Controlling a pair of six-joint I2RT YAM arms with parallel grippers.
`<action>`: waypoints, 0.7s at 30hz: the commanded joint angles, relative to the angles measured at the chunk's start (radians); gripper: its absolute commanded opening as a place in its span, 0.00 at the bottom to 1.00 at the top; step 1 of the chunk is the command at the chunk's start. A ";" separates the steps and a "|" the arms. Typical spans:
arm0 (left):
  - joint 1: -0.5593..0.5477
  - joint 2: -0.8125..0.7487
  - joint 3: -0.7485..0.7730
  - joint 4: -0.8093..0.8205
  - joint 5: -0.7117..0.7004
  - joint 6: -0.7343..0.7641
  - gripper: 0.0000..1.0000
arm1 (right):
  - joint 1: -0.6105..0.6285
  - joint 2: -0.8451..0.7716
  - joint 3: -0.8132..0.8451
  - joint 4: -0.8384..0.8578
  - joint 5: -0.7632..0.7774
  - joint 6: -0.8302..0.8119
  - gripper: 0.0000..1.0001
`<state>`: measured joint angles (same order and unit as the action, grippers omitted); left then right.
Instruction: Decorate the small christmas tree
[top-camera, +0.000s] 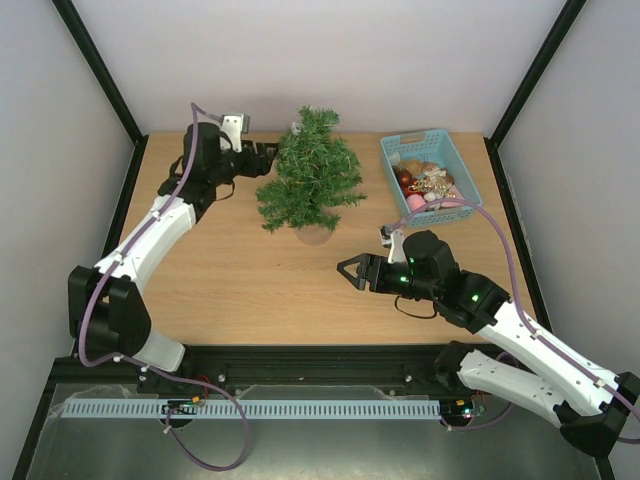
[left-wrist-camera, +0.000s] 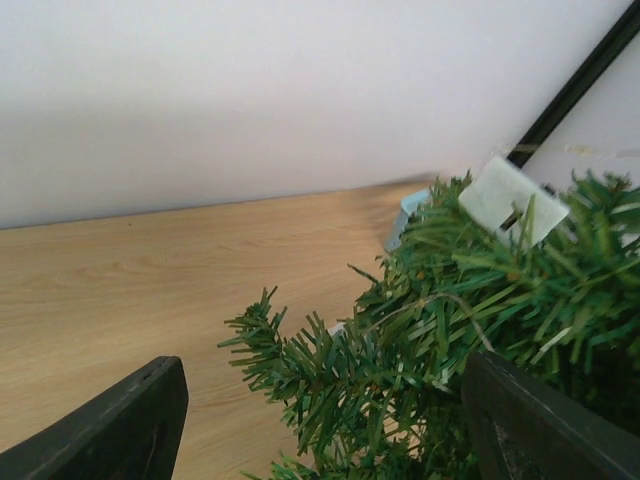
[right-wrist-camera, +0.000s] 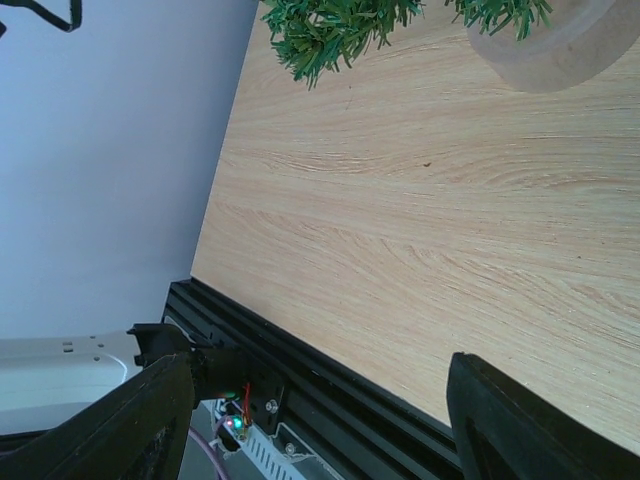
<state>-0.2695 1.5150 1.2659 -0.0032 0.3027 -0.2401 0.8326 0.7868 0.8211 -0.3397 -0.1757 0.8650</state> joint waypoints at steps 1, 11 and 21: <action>0.014 -0.058 0.047 -0.021 -0.020 0.007 0.80 | -0.001 0.000 -0.011 0.022 -0.010 0.011 0.71; 0.080 -0.112 0.035 -0.082 -0.101 -0.077 0.85 | -0.002 -0.001 -0.012 0.018 -0.008 0.009 0.71; 0.131 -0.281 -0.001 -0.233 -0.060 -0.202 0.99 | -0.002 -0.017 -0.020 -0.020 -0.001 0.008 0.74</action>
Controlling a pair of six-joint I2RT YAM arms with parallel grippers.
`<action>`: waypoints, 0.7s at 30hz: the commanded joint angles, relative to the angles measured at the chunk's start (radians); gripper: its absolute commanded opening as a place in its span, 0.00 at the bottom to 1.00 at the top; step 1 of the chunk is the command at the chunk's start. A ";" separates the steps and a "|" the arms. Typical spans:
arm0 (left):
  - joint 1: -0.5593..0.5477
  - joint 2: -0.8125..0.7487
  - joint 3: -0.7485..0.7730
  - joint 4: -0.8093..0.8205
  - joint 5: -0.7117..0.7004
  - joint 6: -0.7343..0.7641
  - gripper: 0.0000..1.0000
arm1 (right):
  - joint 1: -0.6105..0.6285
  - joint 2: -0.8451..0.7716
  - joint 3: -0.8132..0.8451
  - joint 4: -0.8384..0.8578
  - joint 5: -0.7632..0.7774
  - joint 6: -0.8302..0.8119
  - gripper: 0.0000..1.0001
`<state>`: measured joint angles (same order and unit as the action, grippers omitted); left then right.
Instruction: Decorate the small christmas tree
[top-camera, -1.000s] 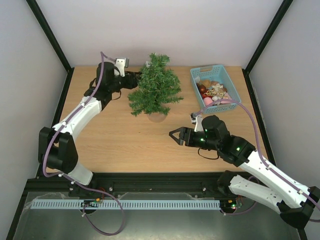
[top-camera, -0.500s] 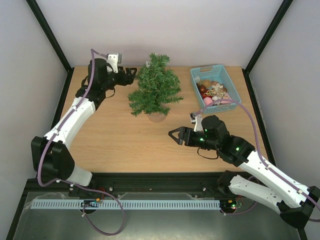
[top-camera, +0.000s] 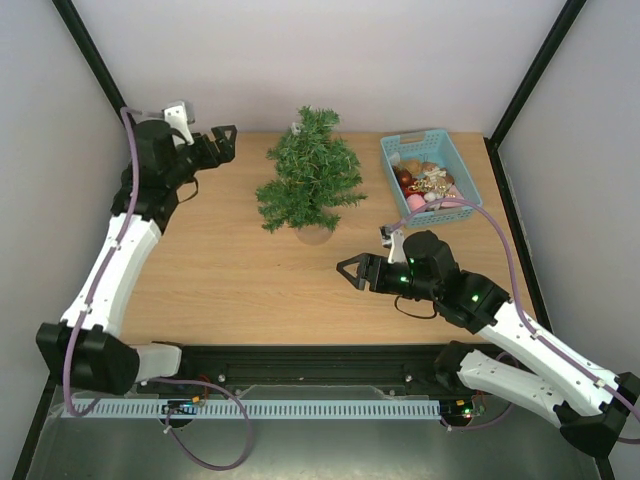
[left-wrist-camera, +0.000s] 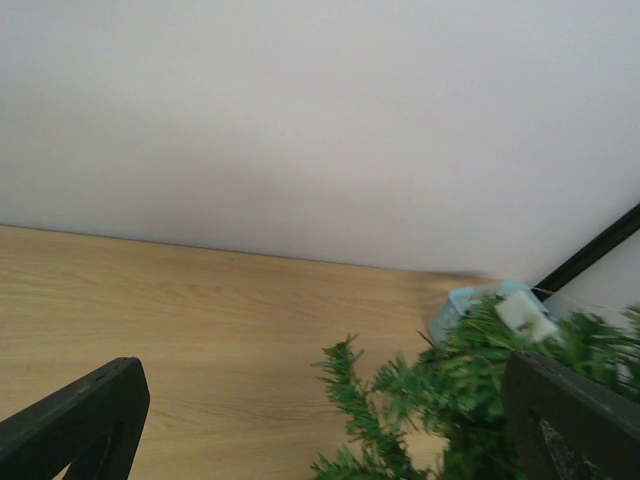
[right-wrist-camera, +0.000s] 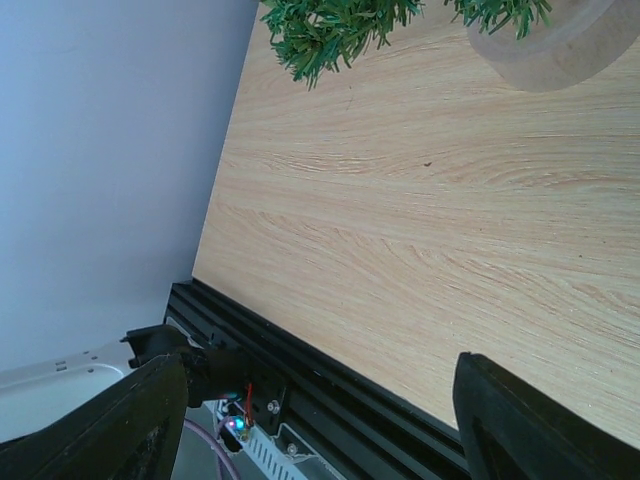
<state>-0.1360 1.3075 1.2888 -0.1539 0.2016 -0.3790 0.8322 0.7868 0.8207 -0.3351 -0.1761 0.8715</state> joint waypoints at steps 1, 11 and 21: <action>-0.002 -0.095 -0.040 -0.099 0.057 -0.081 0.99 | -0.001 -0.025 -0.028 -0.030 0.000 0.004 0.75; -0.023 -0.354 -0.341 -0.243 0.140 -0.183 0.99 | -0.002 -0.116 -0.199 -0.070 -0.011 0.072 0.99; -0.070 -0.468 -0.529 -0.294 0.220 -0.247 0.99 | -0.002 -0.049 -0.266 0.012 -0.047 0.093 0.98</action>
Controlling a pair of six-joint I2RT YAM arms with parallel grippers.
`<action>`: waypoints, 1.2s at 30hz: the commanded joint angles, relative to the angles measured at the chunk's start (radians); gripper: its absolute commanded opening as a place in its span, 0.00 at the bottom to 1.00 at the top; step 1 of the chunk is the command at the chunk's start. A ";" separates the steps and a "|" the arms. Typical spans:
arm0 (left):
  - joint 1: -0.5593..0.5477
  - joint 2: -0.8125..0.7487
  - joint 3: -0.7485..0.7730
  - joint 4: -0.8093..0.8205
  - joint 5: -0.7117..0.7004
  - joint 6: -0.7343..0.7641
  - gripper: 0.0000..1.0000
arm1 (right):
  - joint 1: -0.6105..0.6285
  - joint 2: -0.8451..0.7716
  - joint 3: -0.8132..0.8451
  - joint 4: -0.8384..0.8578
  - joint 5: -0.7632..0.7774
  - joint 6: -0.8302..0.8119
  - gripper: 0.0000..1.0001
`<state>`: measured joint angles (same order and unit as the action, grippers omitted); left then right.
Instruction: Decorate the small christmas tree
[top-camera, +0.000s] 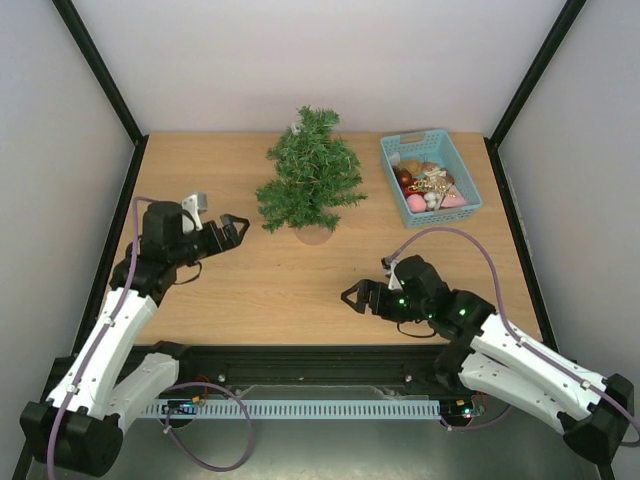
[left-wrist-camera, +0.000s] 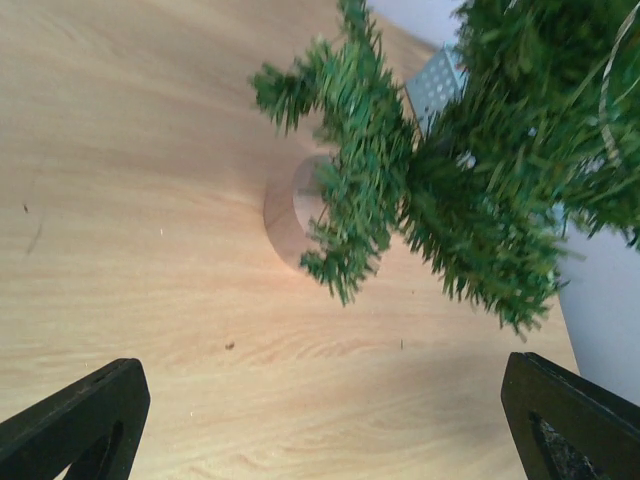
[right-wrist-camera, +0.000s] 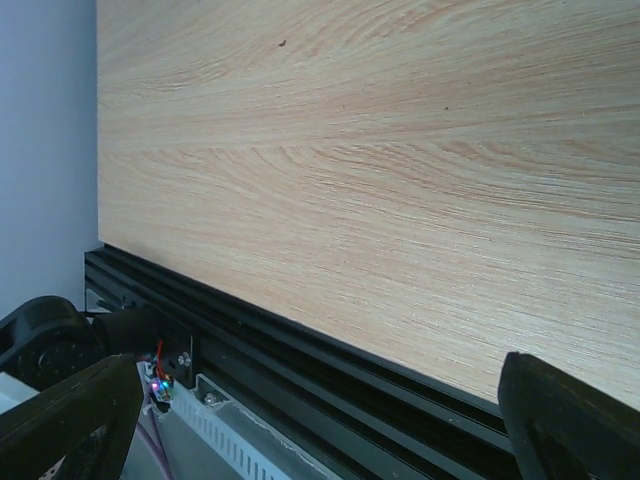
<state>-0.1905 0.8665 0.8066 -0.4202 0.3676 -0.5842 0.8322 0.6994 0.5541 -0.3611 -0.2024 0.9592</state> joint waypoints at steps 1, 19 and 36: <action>-0.022 -0.031 -0.055 -0.035 0.049 -0.046 0.99 | -0.002 0.048 0.002 0.043 -0.021 0.002 0.98; -0.090 -0.154 -0.114 -0.117 0.025 -0.119 0.99 | -0.021 0.085 0.017 0.016 0.067 -0.006 0.99; -0.089 -0.114 -0.143 -0.106 -0.035 -0.108 0.99 | -0.291 0.330 0.302 -0.084 0.114 -0.136 0.99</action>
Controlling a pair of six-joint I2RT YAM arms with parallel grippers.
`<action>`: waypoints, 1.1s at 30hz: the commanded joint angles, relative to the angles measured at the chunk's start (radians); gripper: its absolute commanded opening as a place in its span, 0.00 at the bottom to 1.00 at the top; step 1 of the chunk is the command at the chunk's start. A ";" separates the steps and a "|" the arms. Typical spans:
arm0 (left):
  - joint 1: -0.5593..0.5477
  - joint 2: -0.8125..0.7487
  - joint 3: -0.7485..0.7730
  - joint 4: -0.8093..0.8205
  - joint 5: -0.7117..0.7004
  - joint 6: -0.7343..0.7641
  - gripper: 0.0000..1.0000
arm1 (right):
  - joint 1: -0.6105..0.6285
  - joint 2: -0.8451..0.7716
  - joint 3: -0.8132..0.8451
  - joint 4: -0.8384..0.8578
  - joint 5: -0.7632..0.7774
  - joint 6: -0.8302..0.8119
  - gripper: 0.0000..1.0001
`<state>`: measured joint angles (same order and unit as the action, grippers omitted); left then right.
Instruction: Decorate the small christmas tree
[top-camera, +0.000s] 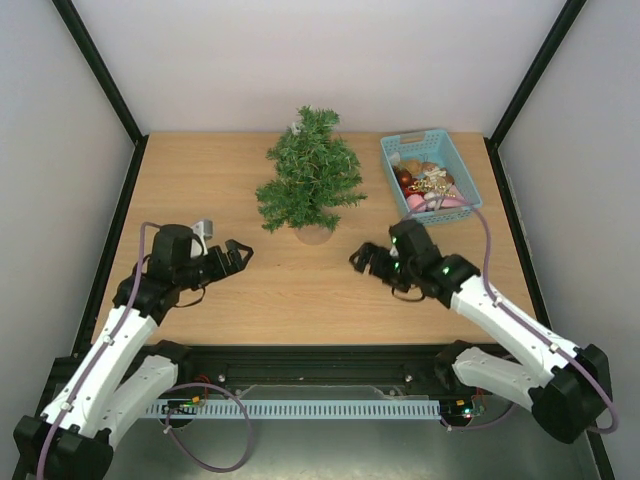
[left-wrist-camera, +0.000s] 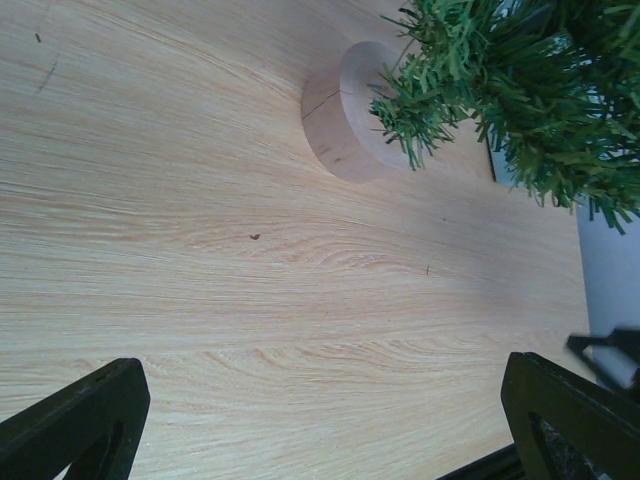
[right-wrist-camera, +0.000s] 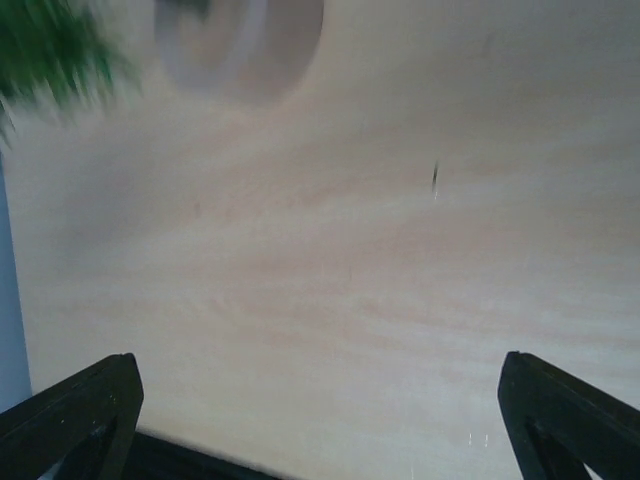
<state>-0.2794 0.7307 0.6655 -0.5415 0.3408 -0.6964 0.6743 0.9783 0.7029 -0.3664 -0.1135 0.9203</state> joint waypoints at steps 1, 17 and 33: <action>0.003 0.028 -0.002 0.020 -0.003 0.012 0.99 | -0.183 0.081 0.222 -0.096 0.029 -0.132 0.99; 0.062 0.099 0.082 -0.050 0.085 0.168 0.99 | -0.597 0.746 0.744 -0.093 0.177 -0.307 0.28; 0.072 0.111 0.074 -0.040 0.130 0.189 0.99 | -0.599 0.929 0.850 -0.248 0.374 -0.453 0.23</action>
<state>-0.2081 0.8387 0.7391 -0.5755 0.4438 -0.5156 0.0723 1.9137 1.5784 -0.5217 0.1856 0.5125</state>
